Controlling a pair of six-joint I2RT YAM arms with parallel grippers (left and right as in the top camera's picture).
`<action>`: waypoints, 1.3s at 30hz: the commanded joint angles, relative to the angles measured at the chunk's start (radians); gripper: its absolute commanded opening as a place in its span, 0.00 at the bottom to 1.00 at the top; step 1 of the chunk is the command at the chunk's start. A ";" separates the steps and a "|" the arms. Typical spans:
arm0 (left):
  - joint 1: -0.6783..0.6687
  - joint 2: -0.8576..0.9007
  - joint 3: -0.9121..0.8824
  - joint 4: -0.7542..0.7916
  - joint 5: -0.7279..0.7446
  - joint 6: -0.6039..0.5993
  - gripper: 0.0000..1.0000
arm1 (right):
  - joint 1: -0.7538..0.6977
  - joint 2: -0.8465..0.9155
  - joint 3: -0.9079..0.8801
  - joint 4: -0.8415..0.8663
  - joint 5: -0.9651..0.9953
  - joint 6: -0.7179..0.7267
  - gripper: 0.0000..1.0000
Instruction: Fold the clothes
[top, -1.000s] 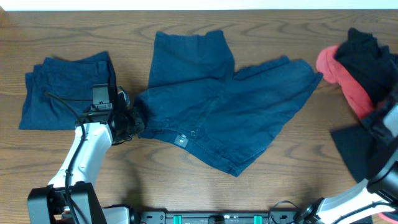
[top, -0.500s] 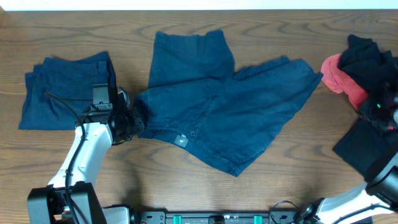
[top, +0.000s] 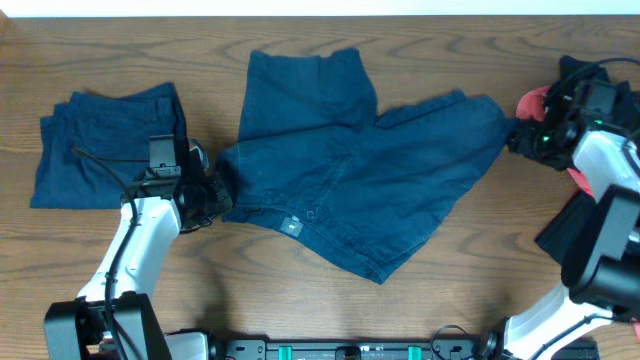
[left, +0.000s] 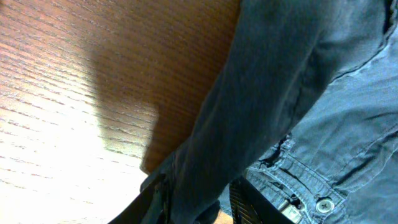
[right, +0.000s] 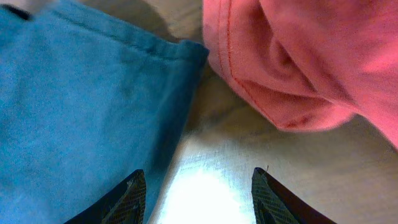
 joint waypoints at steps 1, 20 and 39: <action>0.001 -0.005 0.011 -0.002 0.005 0.010 0.33 | 0.016 0.057 0.000 0.045 0.025 0.079 0.53; 0.002 -0.005 0.011 -0.002 0.005 0.010 0.34 | 0.065 0.107 0.000 0.178 -0.059 0.138 0.46; 0.019 -0.005 0.057 0.127 -0.092 0.017 0.06 | 0.031 0.032 0.000 -0.346 0.322 0.314 0.01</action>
